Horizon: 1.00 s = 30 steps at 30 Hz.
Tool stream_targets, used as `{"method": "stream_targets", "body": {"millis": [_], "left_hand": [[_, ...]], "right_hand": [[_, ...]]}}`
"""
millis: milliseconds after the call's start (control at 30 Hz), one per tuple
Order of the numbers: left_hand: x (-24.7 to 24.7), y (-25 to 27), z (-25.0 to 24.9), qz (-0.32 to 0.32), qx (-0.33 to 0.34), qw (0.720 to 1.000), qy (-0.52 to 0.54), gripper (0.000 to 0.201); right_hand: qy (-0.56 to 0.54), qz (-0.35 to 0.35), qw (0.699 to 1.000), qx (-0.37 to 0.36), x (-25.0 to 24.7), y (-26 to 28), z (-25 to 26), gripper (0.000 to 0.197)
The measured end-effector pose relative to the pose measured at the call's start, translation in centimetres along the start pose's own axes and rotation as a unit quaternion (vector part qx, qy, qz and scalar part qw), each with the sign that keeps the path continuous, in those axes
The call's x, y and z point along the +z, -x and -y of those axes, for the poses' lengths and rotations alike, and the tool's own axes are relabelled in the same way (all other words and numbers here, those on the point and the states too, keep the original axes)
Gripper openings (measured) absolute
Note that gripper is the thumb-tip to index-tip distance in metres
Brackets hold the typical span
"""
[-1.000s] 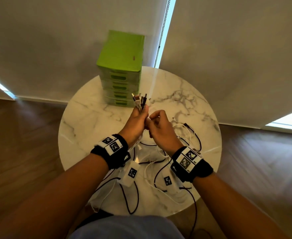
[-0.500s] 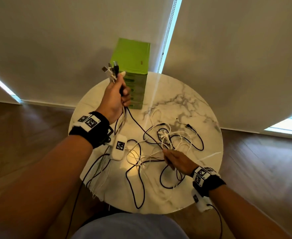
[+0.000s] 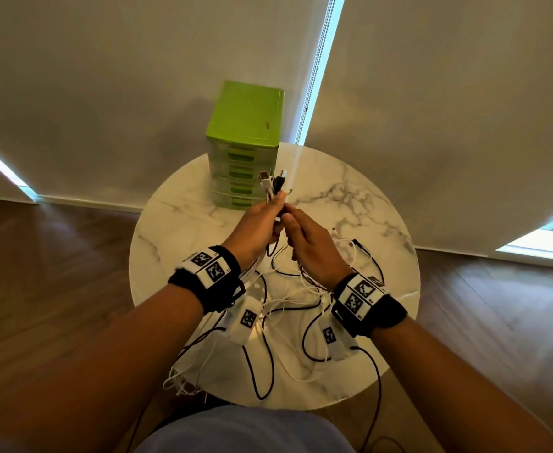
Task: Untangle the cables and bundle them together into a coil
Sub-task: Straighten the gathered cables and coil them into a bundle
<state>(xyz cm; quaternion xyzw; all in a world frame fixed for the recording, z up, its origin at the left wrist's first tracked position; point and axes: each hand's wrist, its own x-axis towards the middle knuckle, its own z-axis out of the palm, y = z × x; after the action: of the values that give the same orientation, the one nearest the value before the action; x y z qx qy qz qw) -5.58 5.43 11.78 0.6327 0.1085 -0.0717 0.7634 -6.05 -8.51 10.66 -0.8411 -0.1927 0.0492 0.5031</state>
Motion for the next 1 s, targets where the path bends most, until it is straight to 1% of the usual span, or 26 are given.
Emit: {"method": "stream_targets", "body": {"millis": [100,167,233,300,367,433,500,567,600,667,733,767,800,867,933,1000], "left_hand": [[0.4,-0.1,-0.4,-0.007,0.035,0.999,0.029,0.04],[0.4,-0.3,-0.8,-0.033,0.059,0.997,0.047,0.041],[0.2,-0.4,-1.6,-0.051,0.069,0.991,0.105,0.037],[-0.3,-0.6,-2.6,-0.065,0.079,0.983,0.152,0.033],[-1.4,-1.0,-3.5,-0.089,0.095,0.98,0.149,0.028],[-2.8,-1.6,-4.4,-0.095,0.109,0.977,0.156,0.025],[-3.9,-2.0,-5.1,-0.092,0.106,0.975,0.173,0.028],[-4.2,-2.2,-5.2,-0.087,0.097,0.977,0.166,0.031],[-3.9,-2.2,-5.0,-0.085,0.093,0.982,0.139,0.032],[-2.8,-2.0,-4.1,-0.079,0.083,0.992,0.046,0.031],[-1.8,-1.7,-2.5,-0.041,0.063,0.996,-0.052,0.033],[-1.3,-1.6,-1.6,-0.017,0.048,0.994,-0.096,0.036],[-0.8,-1.4,-1.0,0.0,0.034,0.991,-0.13,0.04],[0.3,-1.2,-0.3,0.007,0.01,0.988,-0.151,0.047],[1.2,-0.8,-0.6,0.013,-0.008,0.992,-0.122,0.047],[1.8,-0.6,-0.9,0.019,-0.001,0.996,-0.082,0.039]], "right_hand": [[-0.026,0.032,0.999,0.02,0.3,0.4,-0.3,0.027],[-0.048,0.068,0.995,0.047,0.4,1.0,-1.2,0.04],[-0.024,0.117,0.992,0.049,0.3,1.9,-2.7,0.047],[0.008,0.142,0.988,0.057,0.1,3.0,-4.7,0.044],[0.038,0.151,0.985,0.072,-0.5,4.3,-7.0,0.04],[0.07,0.164,0.979,0.103,-1.2,5.5,-9.1,0.036],[0.103,0.17,0.972,0.128,-2.3,6.1,-10.7,0.036],[0.143,0.147,0.97,0.129,-3.5,5.5,-11.2,0.036],[0.162,0.12,0.972,0.124,-4.0,4.8,-11.0,0.037],[0.17,0.053,0.977,0.113,-4.9,2.8,-9.8,0.039],[0.148,-0.003,0.985,0.089,-5.2,0.9,-7.5,0.041],[0.135,-0.016,0.988,0.076,-5.1,0.1,-6.3,0.041],[0.127,-0.017,0.99,0.059,-5.0,-0.5,-5.0,0.04],[0.12,0.009,0.993,0.018,-4.5,-1.3,-2.8,0.036],[0.122,0.046,0.991,-0.012,-3.7,-1.6,-1.3,0.031],[0.107,0.062,0.992,-0.034,-3.4,-1.6,-0.8,0.028]]}}
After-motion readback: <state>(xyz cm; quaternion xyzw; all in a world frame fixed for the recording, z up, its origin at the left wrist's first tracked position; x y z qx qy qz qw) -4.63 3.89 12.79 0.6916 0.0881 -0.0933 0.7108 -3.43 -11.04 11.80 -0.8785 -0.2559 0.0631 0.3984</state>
